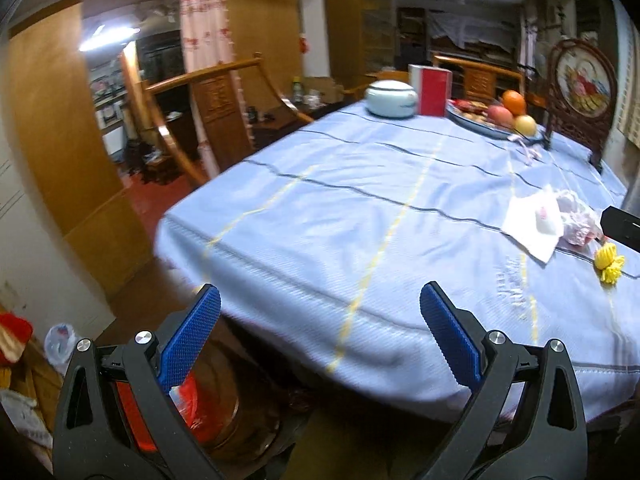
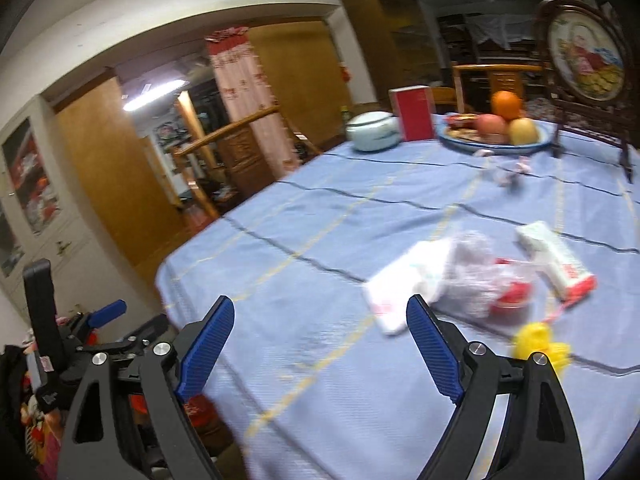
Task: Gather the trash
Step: 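Move both open tools back over the table toward the remaining trash, then grasp the white flowered tissue with the left tool while the right tool grasps the crumpled plastic bag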
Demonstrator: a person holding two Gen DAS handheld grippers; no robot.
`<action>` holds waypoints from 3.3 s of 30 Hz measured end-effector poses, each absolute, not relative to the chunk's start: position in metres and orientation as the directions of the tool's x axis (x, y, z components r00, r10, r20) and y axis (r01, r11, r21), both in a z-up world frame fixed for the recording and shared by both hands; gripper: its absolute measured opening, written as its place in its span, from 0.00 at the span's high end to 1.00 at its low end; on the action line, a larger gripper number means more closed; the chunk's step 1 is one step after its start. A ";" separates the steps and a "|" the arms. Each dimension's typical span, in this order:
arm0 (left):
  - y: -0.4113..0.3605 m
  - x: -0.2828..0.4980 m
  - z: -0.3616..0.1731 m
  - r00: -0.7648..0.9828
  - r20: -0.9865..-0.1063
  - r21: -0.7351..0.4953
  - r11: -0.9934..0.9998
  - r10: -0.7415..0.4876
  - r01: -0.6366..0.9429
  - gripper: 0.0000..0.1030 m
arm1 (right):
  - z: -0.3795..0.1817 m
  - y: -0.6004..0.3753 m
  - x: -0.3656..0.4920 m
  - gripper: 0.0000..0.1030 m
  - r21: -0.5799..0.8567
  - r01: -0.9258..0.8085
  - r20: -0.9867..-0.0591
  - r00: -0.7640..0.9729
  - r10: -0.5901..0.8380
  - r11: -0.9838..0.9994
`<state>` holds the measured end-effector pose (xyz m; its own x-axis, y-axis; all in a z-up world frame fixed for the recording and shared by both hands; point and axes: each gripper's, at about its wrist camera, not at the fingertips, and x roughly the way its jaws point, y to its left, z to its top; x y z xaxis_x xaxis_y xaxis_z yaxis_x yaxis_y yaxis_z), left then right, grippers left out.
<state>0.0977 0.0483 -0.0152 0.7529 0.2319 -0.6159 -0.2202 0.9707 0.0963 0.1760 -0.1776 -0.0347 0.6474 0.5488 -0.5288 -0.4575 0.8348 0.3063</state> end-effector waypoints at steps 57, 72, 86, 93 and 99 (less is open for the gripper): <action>-0.064 0.294 -0.070 0.514 -0.857 -0.006 0.998 -0.035 0.059 0.06 | -0.061 -0.239 0.243 0.15 0.099 -0.327 -0.669 0.677 0.306 0.940; -0.061 0.292 -0.067 0.523 -0.848 -0.058 0.995 -0.090 0.077 0.06 | -0.068 -0.222 0.274 0.91 0.074 -0.364 -0.693 0.650 0.310 0.928; -0.092 0.288 -0.054 0.571 -0.799 -0.068 0.973 -0.187 0.222 0.06 | -0.031 -0.287 0.268 0.91 0.268 -0.230 -0.545 0.764 0.344 0.936; -0.108 0.284 -0.055 0.570 -0.800 -0.024 0.960 -0.186 0.280 0.52 | -0.029 -0.310 0.268 0.91 0.312 -0.163 -0.521 0.795 0.312 0.936; -0.093 0.272 -0.037 0.592 -0.762 -0.122 0.956 -0.261 0.266 0.71 | -0.032 -0.312 0.271 0.91 0.322 -0.156 -0.535 0.784 0.315 0.934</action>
<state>0.2719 -0.0928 -0.0373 0.5921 -0.2612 -0.7624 0.2655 0.9564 -0.1215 0.2707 -0.3118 -0.0324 0.7840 0.3152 -0.5348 -0.1559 0.9339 0.3218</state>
